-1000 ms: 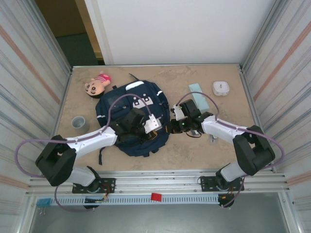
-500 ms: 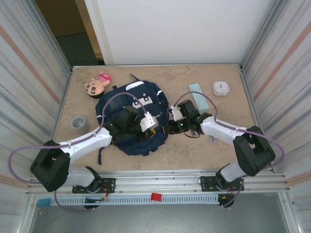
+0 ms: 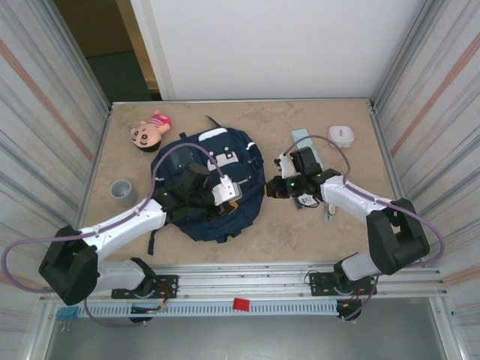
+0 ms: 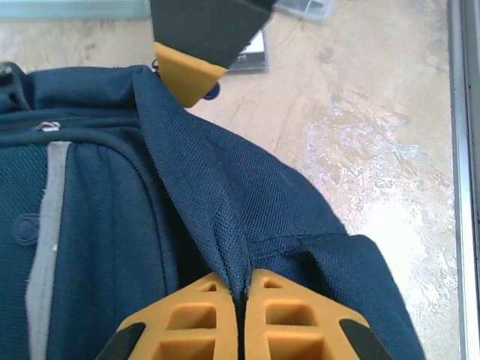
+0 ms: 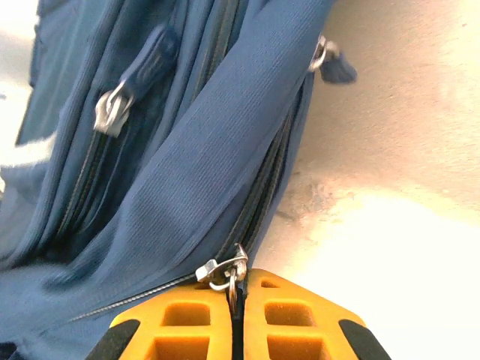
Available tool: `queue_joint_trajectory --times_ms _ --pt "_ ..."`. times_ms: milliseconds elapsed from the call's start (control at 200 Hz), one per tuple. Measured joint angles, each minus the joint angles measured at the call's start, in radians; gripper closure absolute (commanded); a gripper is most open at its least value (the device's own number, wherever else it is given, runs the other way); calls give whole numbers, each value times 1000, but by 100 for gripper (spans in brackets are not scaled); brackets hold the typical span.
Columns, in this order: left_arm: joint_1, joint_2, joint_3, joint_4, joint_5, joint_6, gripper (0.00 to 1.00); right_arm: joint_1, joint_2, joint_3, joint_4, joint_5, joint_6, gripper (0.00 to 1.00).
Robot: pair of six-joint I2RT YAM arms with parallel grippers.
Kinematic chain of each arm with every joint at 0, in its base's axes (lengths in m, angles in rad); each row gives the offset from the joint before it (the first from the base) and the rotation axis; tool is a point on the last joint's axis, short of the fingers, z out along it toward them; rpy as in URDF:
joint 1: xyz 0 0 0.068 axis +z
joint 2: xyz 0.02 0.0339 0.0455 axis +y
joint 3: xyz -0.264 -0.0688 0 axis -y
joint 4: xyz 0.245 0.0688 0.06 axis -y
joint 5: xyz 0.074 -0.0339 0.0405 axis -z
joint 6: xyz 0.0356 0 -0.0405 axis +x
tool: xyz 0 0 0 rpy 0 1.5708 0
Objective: Pack the student bag
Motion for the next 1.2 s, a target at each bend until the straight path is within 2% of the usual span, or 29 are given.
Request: queue_joint_trajectory --times_ms 145,185,225,406,496,601,772,907,987,1022,1077,1203 --pt "5 -57 0 -66 -5 93 100 -21 0 14 -38 -42 -3 100" --pt "11 -72 -1 -88 -9 112 96 -19 -1 15 -43 -45 -3 100" --pt "23 -90 -3 -108 -11 126 90 -13 -3 15 -46 -45 -3 100" --pt "66 -181 -19 -187 -16 133 43 59 -57 15 -54 37 1 100" --pt "45 -207 -13 -195 -50 93 31 91 -76 15 -65 91 5 100" --pt "-27 -192 11 -184 -131 45 24 117 -90 15 -84 131 8 100" --pt "-133 -76 80 -137 -246 -22 20 135 -101 15 -105 160 8 100" --pt "-166 39 97 -83 -300 -65 21 137 -108 15 -107 162 8 100" --pt "-174 97 98 -54 -322 -85 26 141 -112 15 -107 162 8 100" --pt "-176 122 102 -45 -329 -95 34 142 -113 15 -107 162 8 100" --pt "-176 158 114 -32 -340 -107 56 142 -114 15 -108 165 8 100" --pt "-179 193 136 -35 -322 -87 90 130 -115 15 -108 192 8 100"
